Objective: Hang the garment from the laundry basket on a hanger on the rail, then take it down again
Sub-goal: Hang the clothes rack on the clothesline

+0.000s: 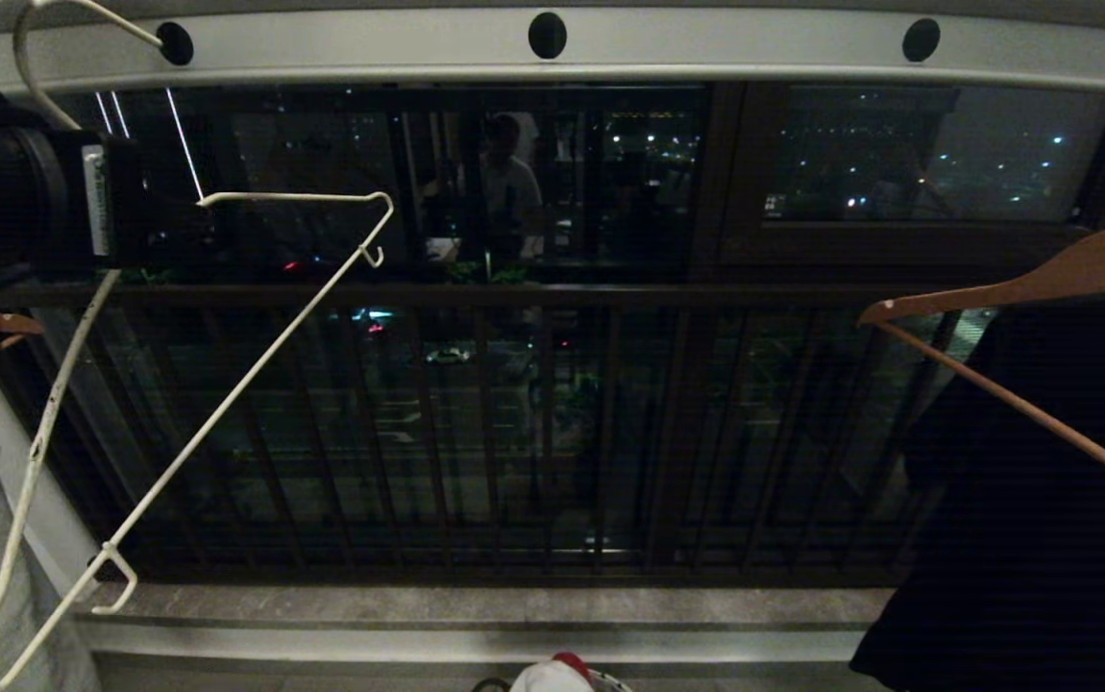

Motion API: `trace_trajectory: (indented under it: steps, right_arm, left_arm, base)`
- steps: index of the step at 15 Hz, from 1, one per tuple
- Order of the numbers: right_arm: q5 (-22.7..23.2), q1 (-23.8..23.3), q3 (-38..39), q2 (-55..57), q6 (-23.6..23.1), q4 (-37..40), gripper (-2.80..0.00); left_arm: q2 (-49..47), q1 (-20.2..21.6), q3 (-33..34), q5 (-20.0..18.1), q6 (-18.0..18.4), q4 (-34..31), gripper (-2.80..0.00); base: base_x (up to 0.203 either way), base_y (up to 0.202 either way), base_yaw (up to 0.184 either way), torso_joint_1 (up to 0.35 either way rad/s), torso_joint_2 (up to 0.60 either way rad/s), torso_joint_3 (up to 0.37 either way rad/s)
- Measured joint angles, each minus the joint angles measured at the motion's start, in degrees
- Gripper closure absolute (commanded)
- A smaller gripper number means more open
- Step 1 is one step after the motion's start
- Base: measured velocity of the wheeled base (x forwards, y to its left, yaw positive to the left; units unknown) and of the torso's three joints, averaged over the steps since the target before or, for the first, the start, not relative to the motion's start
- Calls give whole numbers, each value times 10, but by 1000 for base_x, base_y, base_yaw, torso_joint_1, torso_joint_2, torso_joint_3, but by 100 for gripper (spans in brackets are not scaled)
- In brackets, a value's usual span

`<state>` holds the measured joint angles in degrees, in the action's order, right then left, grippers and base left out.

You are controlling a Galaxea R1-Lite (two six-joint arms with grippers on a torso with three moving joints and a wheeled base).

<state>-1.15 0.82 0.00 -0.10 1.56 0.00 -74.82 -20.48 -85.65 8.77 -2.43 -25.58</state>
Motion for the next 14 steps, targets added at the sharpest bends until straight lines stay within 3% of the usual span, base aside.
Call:
trace_trajectory:
  steps: [6, 14]
  right_arm:
    - [0, 0, 0, 0, 0, 0, 0]
    - [0, 0, 0, 0, 0, 0, 0]
  left_arm:
    - [-43, 8, -46, 0, 2, 0, 0]
    - [-78, 20, -49, 0, 20, 1, 0]
  base:
    - [0, 0, 0, 0, 0, 0]
    - [0, 0, 0, 0, 0, 0]
